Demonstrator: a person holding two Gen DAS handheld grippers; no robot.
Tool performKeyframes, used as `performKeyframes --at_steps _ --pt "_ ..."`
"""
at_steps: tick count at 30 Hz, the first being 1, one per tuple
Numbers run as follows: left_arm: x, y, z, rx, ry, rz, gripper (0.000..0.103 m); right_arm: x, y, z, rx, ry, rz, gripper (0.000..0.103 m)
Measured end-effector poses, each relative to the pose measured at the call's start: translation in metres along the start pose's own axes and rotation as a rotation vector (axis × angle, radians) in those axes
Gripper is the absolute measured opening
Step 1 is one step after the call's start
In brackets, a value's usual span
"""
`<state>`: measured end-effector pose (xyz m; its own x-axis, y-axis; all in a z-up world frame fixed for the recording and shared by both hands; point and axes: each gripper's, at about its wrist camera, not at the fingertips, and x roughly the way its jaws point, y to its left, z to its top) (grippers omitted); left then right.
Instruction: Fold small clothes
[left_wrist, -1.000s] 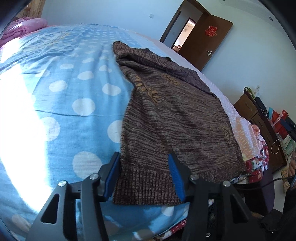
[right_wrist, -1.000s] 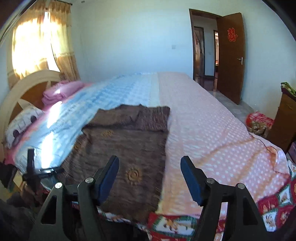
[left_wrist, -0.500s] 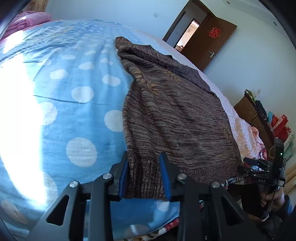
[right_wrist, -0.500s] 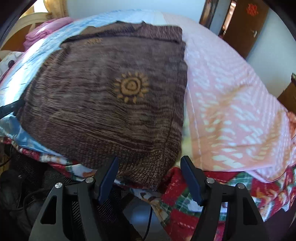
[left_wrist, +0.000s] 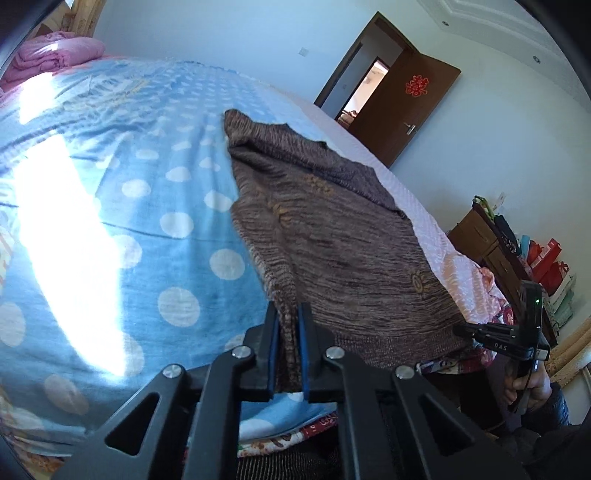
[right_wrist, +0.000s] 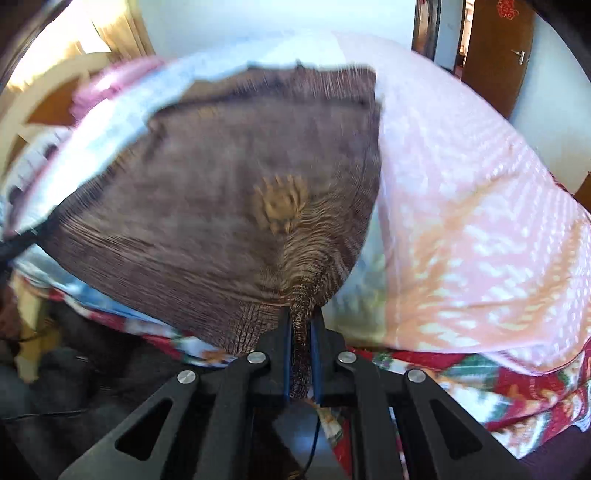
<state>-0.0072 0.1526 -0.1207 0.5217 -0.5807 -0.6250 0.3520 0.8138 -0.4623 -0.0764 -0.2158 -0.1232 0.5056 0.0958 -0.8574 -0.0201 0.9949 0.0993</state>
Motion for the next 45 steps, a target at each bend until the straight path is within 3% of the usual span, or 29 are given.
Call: performKeyframes --at_steps 5,9,12,14,17,19,21,23,25,27,29,30,31,33,36,41,43,45 --pt "-0.021 -0.009 0.004 0.030 -0.028 -0.011 0.006 -0.044 -0.005 0.004 0.026 -0.088 0.077 0.008" --pt "-0.023 -0.010 -0.001 0.020 -0.022 -0.014 0.006 -0.034 -0.006 -0.001 0.035 -0.054 0.081 0.008" --pt "-0.006 -0.007 -0.002 0.035 0.010 0.087 0.006 -0.014 -0.008 -0.006 0.046 -0.019 0.033 0.008" --pt "0.000 0.001 -0.003 0.022 0.030 0.115 0.007 -0.006 -0.009 -0.008 0.054 -0.009 0.037 0.008" --pt "0.013 0.017 -0.003 -0.038 0.061 0.113 0.025 -0.002 -0.008 -0.009 0.047 -0.010 0.041 0.008" --pt "0.023 0.022 -0.004 -0.087 0.090 0.059 0.054 -0.003 -0.010 -0.010 0.056 -0.014 0.050 0.008" --pt "0.035 0.023 -0.004 -0.103 0.120 0.076 0.075 -0.003 -0.011 -0.010 0.058 -0.020 0.052 0.009" --pt "0.040 0.023 -0.009 -0.088 0.120 0.117 0.075 -0.006 -0.014 -0.010 0.074 -0.027 0.084 0.011" --pt "0.036 0.017 -0.016 -0.047 0.101 0.131 0.075 -0.007 -0.020 -0.009 0.109 -0.029 0.142 0.019" --pt "0.035 0.011 -0.020 -0.012 0.091 0.153 0.073 -0.006 -0.024 -0.009 0.136 -0.025 0.146 0.056" --pt "0.037 0.005 -0.023 0.026 0.085 0.188 0.064 -0.004 -0.025 -0.011 0.148 -0.025 0.122 0.066" --pt "0.037 0.006 -0.024 0.028 0.086 0.192 0.049 -0.002 -0.025 -0.012 0.149 -0.023 0.122 0.066" --pt "0.038 0.008 -0.024 0.016 0.089 0.189 0.027 0.001 -0.026 -0.013 0.153 -0.014 0.134 0.066" --pt "0.040 0.016 -0.025 -0.025 0.101 0.170 0.009 0.007 -0.025 -0.015 0.162 -0.002 0.157 0.066" --pt "0.039 0.024 -0.024 -0.073 0.098 0.129 0.009 0.020 -0.018 -0.016 0.123 0.008 0.115 0.066" --pt "0.045 0.016 -0.025 -0.040 0.121 0.145 0.010 0.039 0.012 -0.017 -0.050 0.027 -0.065 0.064" --pt "0.045 0.019 -0.023 -0.078 0.129 0.116 0.024 0.043 0.015 -0.017 -0.068 0.034 -0.099 0.049" --pt "0.045 0.021 -0.022 -0.107 0.131 0.097 0.026 0.046 0.012 -0.016 -0.080 0.051 -0.136 0.009"
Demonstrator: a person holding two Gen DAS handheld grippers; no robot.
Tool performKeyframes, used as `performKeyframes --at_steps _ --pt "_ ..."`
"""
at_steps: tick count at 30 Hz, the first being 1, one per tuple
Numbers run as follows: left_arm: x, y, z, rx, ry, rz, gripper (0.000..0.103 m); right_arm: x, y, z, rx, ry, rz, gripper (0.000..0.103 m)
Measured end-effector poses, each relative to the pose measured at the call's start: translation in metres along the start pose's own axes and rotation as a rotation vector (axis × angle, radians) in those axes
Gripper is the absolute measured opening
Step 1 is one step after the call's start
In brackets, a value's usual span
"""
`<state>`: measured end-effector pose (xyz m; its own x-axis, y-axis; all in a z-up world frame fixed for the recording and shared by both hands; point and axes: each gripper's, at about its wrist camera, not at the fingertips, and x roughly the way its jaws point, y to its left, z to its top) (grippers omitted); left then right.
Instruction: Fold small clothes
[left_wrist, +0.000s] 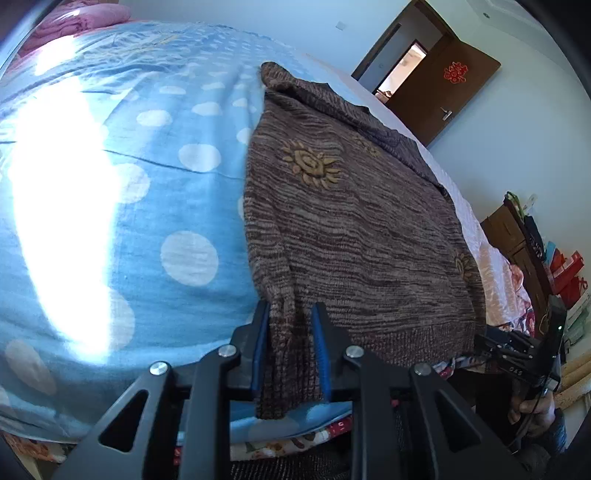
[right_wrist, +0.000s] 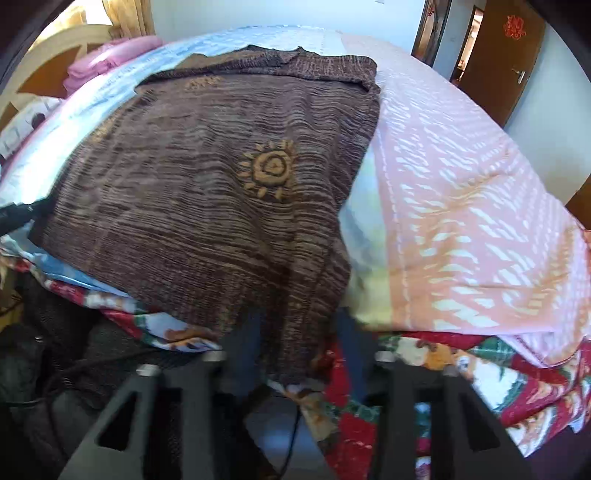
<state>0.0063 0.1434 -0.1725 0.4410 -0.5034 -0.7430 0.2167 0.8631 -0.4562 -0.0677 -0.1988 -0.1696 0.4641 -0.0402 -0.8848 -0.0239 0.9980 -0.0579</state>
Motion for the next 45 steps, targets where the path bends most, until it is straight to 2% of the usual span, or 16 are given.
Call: performKeyframes --at_steps 2,3,6,8,11,14,18,23,25,29,32,34,36,39,42,45 --pt "-0.001 -0.002 -0.001 0.014 -0.002 0.014 0.018 -0.001 -0.009 0.001 0.031 0.003 0.055 0.008" --pt "-0.001 -0.002 -0.001 0.021 -0.005 0.033 0.007 -0.002 -0.014 0.001 0.061 0.010 0.096 0.008" --pt "-0.007 0.003 0.002 -0.022 0.006 -0.029 0.006 -0.012 -0.029 0.005 0.159 0.014 0.244 0.008" --pt "-0.019 0.004 0.011 -0.042 -0.011 -0.075 0.006 -0.032 -0.047 0.013 0.244 -0.032 0.361 0.008" --pt "-0.036 0.002 0.037 -0.063 -0.041 -0.139 0.006 -0.061 -0.073 0.034 0.329 -0.118 0.455 0.008" --pt "-0.040 -0.008 0.079 -0.050 -0.059 -0.137 0.006 -0.075 -0.095 0.066 0.405 -0.183 0.510 0.008" --pt "-0.019 -0.019 0.141 -0.028 -0.056 -0.068 0.006 -0.061 -0.115 0.117 0.468 -0.215 0.487 0.008" --pt "0.037 -0.011 0.202 -0.068 0.006 0.040 0.008 0.002 -0.138 0.177 0.546 -0.176 0.439 0.010" --pt "0.055 -0.002 0.222 -0.091 0.022 0.092 0.008 0.029 -0.145 0.192 0.577 -0.154 0.374 0.013" --pt "0.056 0.019 0.240 -0.113 0.009 0.099 0.018 0.047 -0.158 0.203 0.610 -0.143 0.298 0.047" --pt "0.035 0.021 0.232 -0.015 -0.045 0.090 0.032 0.028 -0.165 0.194 0.626 -0.254 0.310 0.050" --pt "0.028 0.015 0.223 0.120 -0.068 0.098 0.054 0.012 -0.165 0.184 0.625 -0.319 0.303 0.050" --pt "0.025 0.007 0.213 0.257 -0.077 0.136 0.069 0.004 -0.161 0.174 0.612 -0.331 0.296 0.050" --pt "0.027 -0.003 0.189 0.455 -0.039 0.153 0.070 0.000 -0.147 0.158 0.575 -0.302 0.292 0.050" --pt "0.036 -0.009 0.172 0.629 0.022 0.235 0.070 0.002 -0.134 0.150 0.539 -0.267 0.287 0.050" --pt "0.049 -0.014 0.168 0.679 0.076 0.188 0.070 0.014 -0.123 0.146 0.520 -0.232 0.285 0.050"
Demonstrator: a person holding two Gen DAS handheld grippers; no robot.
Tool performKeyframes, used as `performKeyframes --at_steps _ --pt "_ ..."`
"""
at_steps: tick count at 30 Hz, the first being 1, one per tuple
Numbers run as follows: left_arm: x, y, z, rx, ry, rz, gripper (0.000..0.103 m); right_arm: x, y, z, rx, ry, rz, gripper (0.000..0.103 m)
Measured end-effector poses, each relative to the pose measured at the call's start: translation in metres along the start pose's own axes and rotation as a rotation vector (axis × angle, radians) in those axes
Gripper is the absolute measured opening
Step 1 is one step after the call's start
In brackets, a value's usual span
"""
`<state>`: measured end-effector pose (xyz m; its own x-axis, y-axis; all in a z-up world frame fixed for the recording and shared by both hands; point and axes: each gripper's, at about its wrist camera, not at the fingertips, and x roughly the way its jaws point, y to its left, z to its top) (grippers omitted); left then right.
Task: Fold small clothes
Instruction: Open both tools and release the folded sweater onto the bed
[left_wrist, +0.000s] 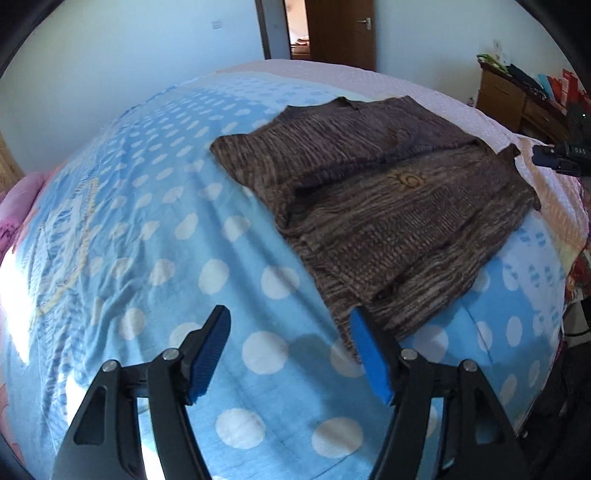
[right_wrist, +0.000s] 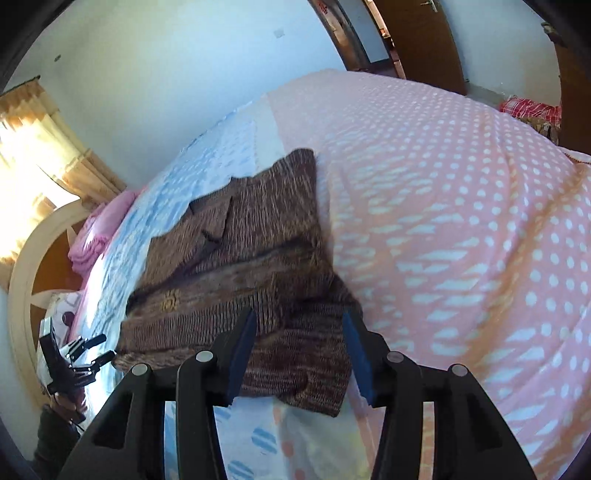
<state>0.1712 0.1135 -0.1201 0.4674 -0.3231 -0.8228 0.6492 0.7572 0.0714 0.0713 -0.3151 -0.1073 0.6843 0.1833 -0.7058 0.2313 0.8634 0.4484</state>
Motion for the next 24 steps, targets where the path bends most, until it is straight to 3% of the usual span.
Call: performKeyframes --at_steps 3,6,8,11,14,16,20,24 --pt "0.007 -0.018 0.007 0.091 0.001 -0.032 0.070 0.009 0.002 -0.003 -0.003 0.022 -0.012 0.050" --pt "0.023 -0.041 0.019 0.222 0.011 0.022 0.072 0.005 0.001 -0.002 0.010 0.014 0.000 0.050" --pt "0.028 -0.048 0.030 0.259 -0.007 0.050 0.073 0.000 0.002 -0.001 0.010 0.003 -0.001 0.050" --pt "0.030 -0.028 0.058 0.142 -0.051 0.068 0.073 -0.008 0.000 -0.002 0.022 -0.012 -0.002 0.050" --pt "0.026 0.012 0.076 -0.103 -0.110 -0.014 0.074 -0.014 -0.004 -0.005 0.038 -0.019 0.002 0.050" --pt "0.025 0.028 0.078 -0.205 -0.126 -0.034 0.074 -0.014 -0.006 -0.007 0.047 -0.011 0.011 0.050" --pt "0.022 0.020 0.067 -0.155 -0.127 -0.022 0.074 -0.012 -0.001 -0.009 0.012 -0.006 0.027 0.050" --pt "0.012 0.001 0.043 0.032 -0.102 0.014 0.074 -0.007 0.004 -0.008 -0.025 -0.004 0.003 0.050"
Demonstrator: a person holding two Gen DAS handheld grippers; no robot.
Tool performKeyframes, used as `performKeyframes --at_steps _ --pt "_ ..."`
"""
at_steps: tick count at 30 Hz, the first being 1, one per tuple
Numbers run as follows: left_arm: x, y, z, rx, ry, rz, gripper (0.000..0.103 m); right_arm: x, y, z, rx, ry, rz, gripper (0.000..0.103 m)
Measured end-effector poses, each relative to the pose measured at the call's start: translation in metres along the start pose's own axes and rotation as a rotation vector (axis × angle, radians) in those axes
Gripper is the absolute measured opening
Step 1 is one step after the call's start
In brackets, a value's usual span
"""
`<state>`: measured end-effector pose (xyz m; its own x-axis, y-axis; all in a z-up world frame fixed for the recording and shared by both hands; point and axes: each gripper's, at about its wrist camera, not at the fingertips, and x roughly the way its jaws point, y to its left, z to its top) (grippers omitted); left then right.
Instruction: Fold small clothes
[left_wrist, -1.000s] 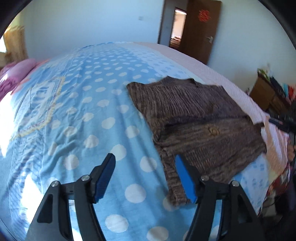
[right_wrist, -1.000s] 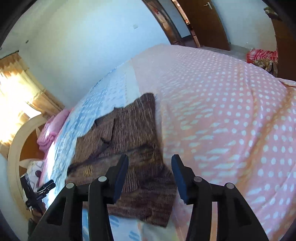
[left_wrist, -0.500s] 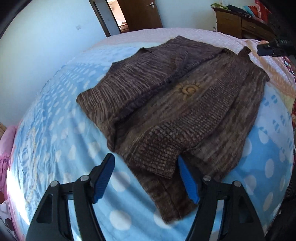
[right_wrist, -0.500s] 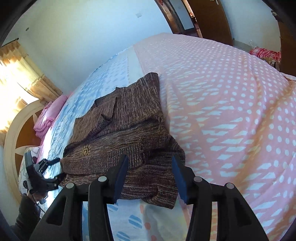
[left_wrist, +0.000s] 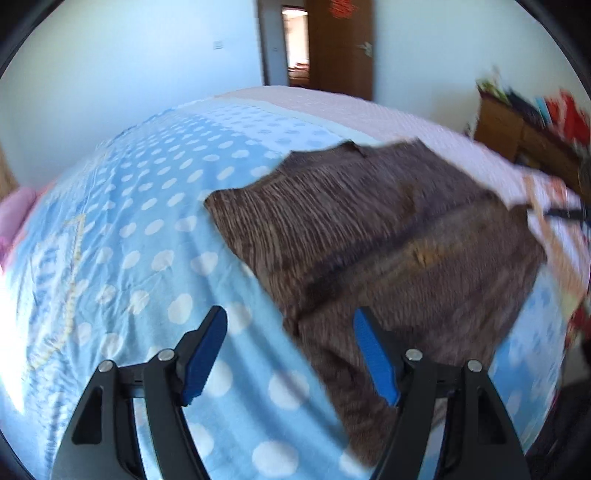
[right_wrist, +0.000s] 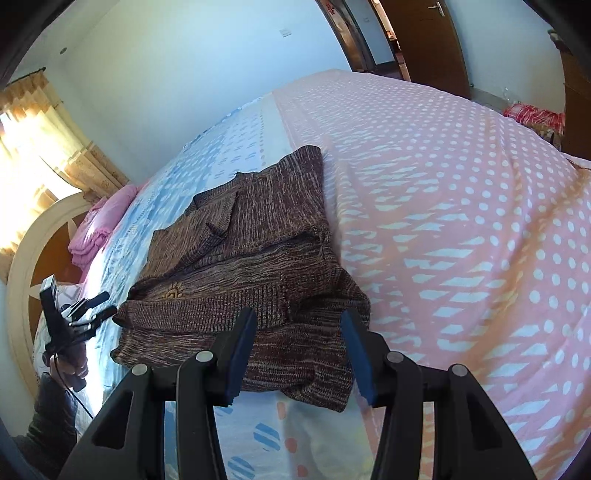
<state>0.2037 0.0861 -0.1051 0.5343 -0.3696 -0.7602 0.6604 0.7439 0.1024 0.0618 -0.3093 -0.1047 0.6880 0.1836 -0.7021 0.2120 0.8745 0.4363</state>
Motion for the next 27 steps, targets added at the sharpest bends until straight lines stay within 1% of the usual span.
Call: performKeyframes --at_steps 4,7,8,9,12,15,16,17,20,22,24,25,27 --pt "-0.002 -0.005 -0.014 0.143 0.061 0.016 0.074 0.008 -0.003 0.002 0.023 0.015 0.015 0.050" --pt "0.008 -0.017 -0.016 0.252 0.106 0.058 0.074 0.014 -0.004 0.002 0.040 0.027 0.021 0.050" --pt "0.010 -0.021 -0.016 0.283 0.108 0.073 0.074 0.014 -0.005 0.001 0.046 0.029 0.023 0.050" --pt "0.013 -0.024 -0.014 0.305 0.103 0.087 0.074 0.014 -0.005 0.001 0.049 0.029 0.024 0.050" --pt "0.021 -0.031 -0.001 0.314 0.063 0.062 0.074 0.012 -0.006 0.000 0.053 0.024 0.010 0.050" --pt "0.026 -0.040 0.013 0.350 -0.043 0.055 0.074 0.008 -0.010 0.000 0.065 0.016 0.000 0.050" --pt "0.029 -0.041 0.017 0.352 -0.067 0.047 0.074 0.007 -0.010 0.000 0.066 0.011 -0.003 0.050" --pt "0.033 -0.041 0.021 0.339 -0.071 0.031 0.074 0.005 -0.011 0.000 0.065 0.007 -0.005 0.050" --pt "0.047 -0.034 0.028 0.264 -0.045 -0.033 0.072 0.000 -0.012 -0.001 0.056 -0.003 -0.023 0.050" --pt "0.053 -0.027 0.026 0.200 -0.025 -0.082 0.061 -0.002 -0.015 0.000 0.055 -0.006 -0.032 0.050" --pt "0.051 -0.018 0.023 0.121 -0.025 -0.146 0.055 -0.002 -0.019 0.001 0.062 -0.010 -0.039 0.050" --pt "0.050 -0.017 0.021 0.102 -0.025 -0.155 0.051 -0.001 -0.022 0.001 0.067 -0.010 -0.041 0.050" --pt "0.046 -0.019 0.019 0.086 -0.033 -0.146 0.048 0.002 -0.026 0.002 0.085 -0.007 -0.040 0.050"
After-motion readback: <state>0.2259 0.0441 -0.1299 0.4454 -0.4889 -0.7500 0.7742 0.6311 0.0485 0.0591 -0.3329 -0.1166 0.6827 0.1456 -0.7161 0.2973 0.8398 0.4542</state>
